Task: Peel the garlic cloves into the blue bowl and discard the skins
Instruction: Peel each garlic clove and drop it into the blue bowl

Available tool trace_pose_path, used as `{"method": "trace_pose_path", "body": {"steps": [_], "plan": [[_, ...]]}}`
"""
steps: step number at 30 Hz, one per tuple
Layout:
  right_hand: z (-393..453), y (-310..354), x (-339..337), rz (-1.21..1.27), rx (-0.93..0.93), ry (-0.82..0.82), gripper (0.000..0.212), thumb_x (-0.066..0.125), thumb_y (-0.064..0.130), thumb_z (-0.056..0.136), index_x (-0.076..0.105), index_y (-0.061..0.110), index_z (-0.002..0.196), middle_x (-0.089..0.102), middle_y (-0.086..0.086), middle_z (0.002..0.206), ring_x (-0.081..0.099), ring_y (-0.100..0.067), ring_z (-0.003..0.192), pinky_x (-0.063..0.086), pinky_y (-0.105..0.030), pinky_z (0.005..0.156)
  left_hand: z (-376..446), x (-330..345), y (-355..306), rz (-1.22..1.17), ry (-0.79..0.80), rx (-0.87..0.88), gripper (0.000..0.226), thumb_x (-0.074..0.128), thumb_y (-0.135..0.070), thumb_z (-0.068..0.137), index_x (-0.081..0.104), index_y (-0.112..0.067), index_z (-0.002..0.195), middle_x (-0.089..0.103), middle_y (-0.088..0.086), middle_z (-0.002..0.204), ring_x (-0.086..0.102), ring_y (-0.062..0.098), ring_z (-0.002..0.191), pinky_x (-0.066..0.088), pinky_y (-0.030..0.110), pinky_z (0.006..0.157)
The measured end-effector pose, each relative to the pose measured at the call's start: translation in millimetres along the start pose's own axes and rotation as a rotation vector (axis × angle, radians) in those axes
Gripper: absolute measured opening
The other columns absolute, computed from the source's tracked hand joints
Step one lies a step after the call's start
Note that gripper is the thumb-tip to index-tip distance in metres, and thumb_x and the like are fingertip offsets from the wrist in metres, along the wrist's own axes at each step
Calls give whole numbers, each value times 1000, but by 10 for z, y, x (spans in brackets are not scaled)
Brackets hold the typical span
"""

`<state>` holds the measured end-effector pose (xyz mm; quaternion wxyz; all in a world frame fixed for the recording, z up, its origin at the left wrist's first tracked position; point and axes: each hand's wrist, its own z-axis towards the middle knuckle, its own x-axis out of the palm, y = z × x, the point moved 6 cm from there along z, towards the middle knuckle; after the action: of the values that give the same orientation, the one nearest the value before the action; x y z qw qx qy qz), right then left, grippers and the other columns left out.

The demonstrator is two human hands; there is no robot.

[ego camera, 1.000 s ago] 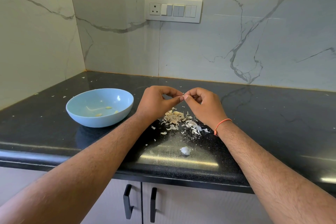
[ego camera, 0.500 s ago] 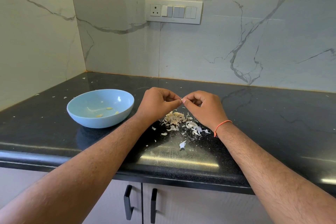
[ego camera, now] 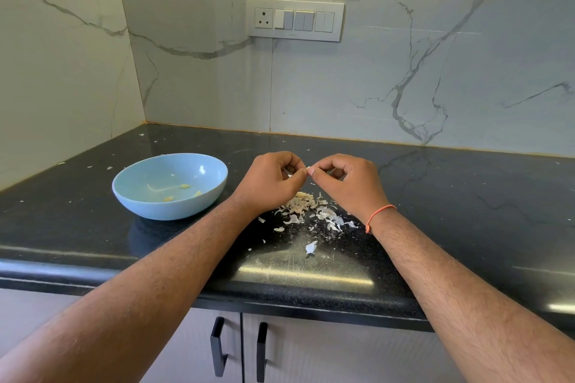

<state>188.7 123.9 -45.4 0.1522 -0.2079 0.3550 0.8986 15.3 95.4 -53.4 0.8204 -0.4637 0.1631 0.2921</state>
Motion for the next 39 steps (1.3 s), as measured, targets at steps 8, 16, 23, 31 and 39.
{"method": "trace_pose_path", "body": {"steps": [8,16,23,31,39], "plan": [[12,-42,14,223,97,57,8,80,25,90,83,28,97,70,18,67,58,-6,62,57,-36,65,-7,24,-22,-253,61,-112,18,64,-16,100,71,-9,86,61,2,65,46,11,48,39,23,48],[14,-66,44,265,108,83,14,76,18,94,83,27,103,77,7,79,66,-33,66,58,-50,61,-46,32,-69,-449,121,-223,25,58,-18,105,66,4,95,54,11,71,40,7,42,31,19,39],[32,-102,46,248,91,78,12,81,22,91,84,28,100,75,17,78,57,-12,62,56,-45,60,-62,58,-81,-543,165,-239,16,54,-9,104,65,-4,93,59,-8,63,46,4,51,30,19,41],[27,-77,31,296,140,44,3,74,19,95,77,21,95,77,8,79,59,-8,66,53,-31,59,-32,71,-25,-512,144,-211,14,67,-17,102,71,-5,99,63,11,85,45,10,54,33,21,43],[40,-128,-47,510,294,-39,6,81,8,85,75,8,88,78,-14,84,69,-20,66,52,-31,55,25,-105,50,-260,-95,-24,12,74,-4,93,80,-14,97,72,-21,68,41,5,43,39,18,51]]}}
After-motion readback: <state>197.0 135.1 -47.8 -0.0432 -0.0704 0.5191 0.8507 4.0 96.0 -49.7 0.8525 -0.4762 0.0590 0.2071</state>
